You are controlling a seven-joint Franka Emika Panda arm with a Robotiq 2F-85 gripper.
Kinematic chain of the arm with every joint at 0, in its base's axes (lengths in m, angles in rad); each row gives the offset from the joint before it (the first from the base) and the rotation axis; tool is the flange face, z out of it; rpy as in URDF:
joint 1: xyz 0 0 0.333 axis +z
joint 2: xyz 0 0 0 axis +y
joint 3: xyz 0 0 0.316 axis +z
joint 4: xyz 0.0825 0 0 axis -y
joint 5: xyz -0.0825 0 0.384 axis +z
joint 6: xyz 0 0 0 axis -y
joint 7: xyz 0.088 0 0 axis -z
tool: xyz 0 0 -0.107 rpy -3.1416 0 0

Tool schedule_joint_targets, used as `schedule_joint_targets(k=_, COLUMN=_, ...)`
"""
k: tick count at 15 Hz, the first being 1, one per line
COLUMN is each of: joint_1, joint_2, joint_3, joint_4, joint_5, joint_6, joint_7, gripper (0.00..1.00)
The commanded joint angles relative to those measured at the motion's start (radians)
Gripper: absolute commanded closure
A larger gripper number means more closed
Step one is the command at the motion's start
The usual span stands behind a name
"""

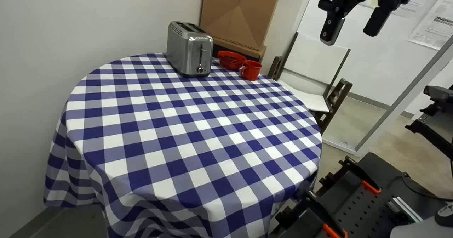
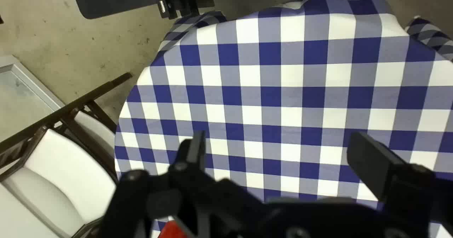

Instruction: Push down the lever of the toaster

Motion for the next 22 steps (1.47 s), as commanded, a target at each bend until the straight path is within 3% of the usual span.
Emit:
schedule_joint_targets(k=1, joint_1=0.015, joint_2=0.005, joint_3=-0.014, joint_4=0.001, joint_5=-0.011, joint_6=-0.002, joint_7=0.01, gripper=0.0)
schedule_joint_targets(k=9, joint_1=0.014, joint_2=0.012, joint_3=-0.02, joint_4=0.009, joint_5=-0.015, joint_6=-0.006, joint_7=-0.002, gripper=0.0)
schedule_joint_targets(k=14, joint_1=-0.022, joint_2=0.053, joint_3=-0.108, joint_4=0.062, joint_5=-0.053, joint_6=0.096, joint_7=-0.093, gripper=0.0)
schedule_joint_targets(k=18, joint_1=-0.082, joint_2=0.193, joint_3=-0.191, joint_4=0.165, joint_5=-0.118, joint_6=0.23, joint_7=-0.185, gripper=0.0)
schedule_joint_targets(k=22, joint_1=-0.135, joint_2=0.422, joint_3=-0.233, joint_4=0.334, joint_5=-0.176, joint_6=0.307, joint_7=-0.22, gripper=0.0)
